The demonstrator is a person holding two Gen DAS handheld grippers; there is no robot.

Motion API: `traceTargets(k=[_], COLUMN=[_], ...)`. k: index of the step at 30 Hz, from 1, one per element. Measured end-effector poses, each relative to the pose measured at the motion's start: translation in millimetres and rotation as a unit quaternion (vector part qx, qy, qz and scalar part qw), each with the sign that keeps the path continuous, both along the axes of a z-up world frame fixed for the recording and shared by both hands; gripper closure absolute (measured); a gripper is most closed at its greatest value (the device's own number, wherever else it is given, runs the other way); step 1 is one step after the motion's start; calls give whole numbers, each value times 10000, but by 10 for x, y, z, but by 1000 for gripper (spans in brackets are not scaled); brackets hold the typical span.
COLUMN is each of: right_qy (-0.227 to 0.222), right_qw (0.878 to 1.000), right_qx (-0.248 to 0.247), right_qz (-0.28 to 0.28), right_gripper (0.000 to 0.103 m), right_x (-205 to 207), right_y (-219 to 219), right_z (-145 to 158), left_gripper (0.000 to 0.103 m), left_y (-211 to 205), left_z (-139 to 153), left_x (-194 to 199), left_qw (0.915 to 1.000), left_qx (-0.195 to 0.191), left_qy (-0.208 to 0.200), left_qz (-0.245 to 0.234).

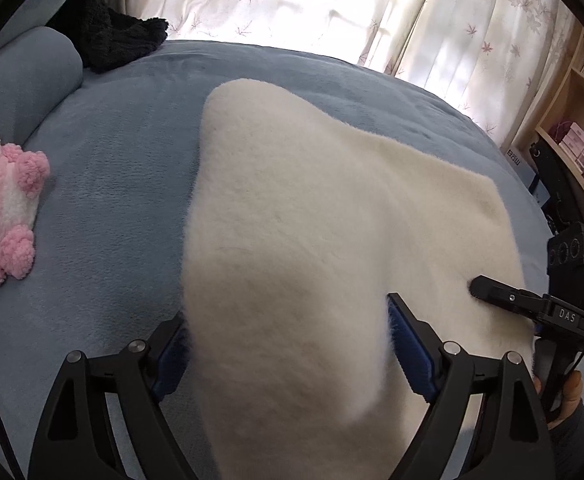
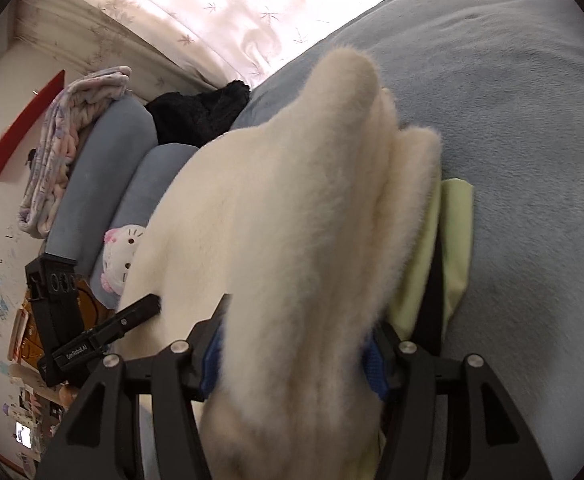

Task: Fold large clothes
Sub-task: 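Carry the lifted cardigan with both tools onto the green garment, then lower the cardigan onto the green garment and open both tools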

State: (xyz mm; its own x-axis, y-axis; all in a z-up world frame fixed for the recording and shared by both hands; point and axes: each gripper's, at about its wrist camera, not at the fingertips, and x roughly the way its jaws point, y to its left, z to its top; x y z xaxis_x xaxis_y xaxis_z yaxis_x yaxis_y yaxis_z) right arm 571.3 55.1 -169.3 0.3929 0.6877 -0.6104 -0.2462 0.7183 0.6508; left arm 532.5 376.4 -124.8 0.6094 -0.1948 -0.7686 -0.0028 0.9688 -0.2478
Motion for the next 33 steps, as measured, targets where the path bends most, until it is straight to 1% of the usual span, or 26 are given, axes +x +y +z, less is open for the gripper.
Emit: traceTargets(k=[2,4,6,7,8,9,10,11,12,13,14,17,20,21,22,23,25,27,30,33], right_qy=[-53,-174,-428,-589,-805,-992,-1143,-1248,-1350,-1396,-1413,-1424,-1406,-1364,-1364,-1354,-1310,-1356,-1436,-1331], right_qw=[9998,9992,9974,9956,9924,9895,9871,9853,9836,9831,9833,9834,9786,9777,9762,9750,9762,9729,9683,9703], right_qx=[-182,-347,-567,-703,-885,-999,-1075,-1125,-1173,-1171,-1142,-1119,-1496,-1593,-1683,-1757,-1725,-1872,-2042,-2020], right_qz=[-25,-47,-123,-194,-282,-320,-331,-309,-240,-171,-108,116,115,38,-48,-102,-90,1,21,-16], right_gripper=[46,46,46,46,46,48,52,67,81,85,87,87,88,97,103,103,103,103,103,103], right_x=[-74,-177,-299,-354,-427,-492,-548,-588,-634,-670,-694,-778,-833,-840,-840,-835,-837,-860,-898,-889], right_y=[-19,-62,-122,-139,-153,-160,-150,-132,-74,-27,18,197,299,290,257,235,170,182,230,240], right_z=[68,167,301,375,469,549,618,669,733,766,787,778,652,587,544,508,430,381,397,419], left_gripper=[17,17,21,24,33,46,52,67,78,81,83,87,87,87,87,87,87,89,89,89], left_y=[-27,-79,-51,-61,-53,-32,-17,-25,-59,-82,-104,-215,-337,-338,-322,-299,-263,-234,-239,-258], left_z=[56,170,323,385,454,497,539,560,577,577,568,496,363,298,243,203,147,100,76,97], left_x=[-58,-181,-365,-419,-484,-521,-539,-558,-580,-598,-619,-677,-700,-700,-709,-716,-726,-737,-762,-789], left_qw=[9998,9984,9957,9949,9941,9941,9943,9944,9944,9943,9942,9939,9934,9928,9921,9918,9926,9931,9931,9940], left_qx=[177,467,702,739,751,715,686,687,719,729,737,794,969,1052,1117,1142,1088,1044,1047,1001], left_qy=[-79,-302,-596,-684,-777,-809,-809,-798,-775,-779,-780,-734,-537,-502,-506,-509,-457,-442,-449,-417], left_qz=[21,47,85,85,94,77,54,33,-7,-42,-81,-227,-284,-277,-269,-258,-285,-300,-271,-156])
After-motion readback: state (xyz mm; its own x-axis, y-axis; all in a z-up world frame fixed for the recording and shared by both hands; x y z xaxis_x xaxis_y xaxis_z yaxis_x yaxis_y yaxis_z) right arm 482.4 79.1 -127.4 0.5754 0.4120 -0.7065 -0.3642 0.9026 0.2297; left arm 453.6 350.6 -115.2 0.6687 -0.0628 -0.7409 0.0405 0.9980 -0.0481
